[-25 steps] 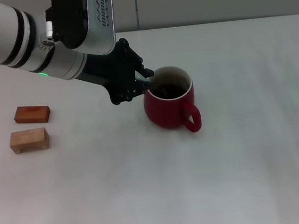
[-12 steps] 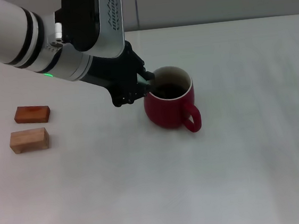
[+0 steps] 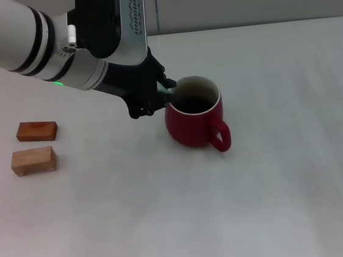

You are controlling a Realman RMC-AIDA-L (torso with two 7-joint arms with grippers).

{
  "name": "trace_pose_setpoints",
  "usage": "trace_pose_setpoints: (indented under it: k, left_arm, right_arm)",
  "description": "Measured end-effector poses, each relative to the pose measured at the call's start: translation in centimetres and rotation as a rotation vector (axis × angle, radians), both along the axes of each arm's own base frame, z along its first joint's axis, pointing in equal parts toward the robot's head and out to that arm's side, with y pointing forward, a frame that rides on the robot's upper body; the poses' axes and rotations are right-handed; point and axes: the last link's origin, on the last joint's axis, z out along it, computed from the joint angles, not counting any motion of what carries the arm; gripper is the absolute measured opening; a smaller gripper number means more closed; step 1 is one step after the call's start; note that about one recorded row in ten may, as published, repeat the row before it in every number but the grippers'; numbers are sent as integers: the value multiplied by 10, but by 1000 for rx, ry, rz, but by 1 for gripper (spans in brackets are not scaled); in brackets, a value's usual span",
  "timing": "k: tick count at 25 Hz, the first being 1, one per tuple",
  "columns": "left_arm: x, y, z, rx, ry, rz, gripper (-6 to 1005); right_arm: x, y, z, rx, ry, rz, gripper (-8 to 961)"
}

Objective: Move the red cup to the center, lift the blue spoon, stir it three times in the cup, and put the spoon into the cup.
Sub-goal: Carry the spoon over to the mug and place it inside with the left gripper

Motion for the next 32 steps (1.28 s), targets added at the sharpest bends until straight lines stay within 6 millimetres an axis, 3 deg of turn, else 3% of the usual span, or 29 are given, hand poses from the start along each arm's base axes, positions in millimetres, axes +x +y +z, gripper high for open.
trace_pose_setpoints:
  k: [15,32]
  left_arm:
    - [18,-9,-16,-52,-30,-41,171]
    - [5,-5,-8,-11,15,22,170]
  right_arm:
    - [1,-3,-1,-1,8,-4,336]
    - [1,-3,-3,-9,2,4,335]
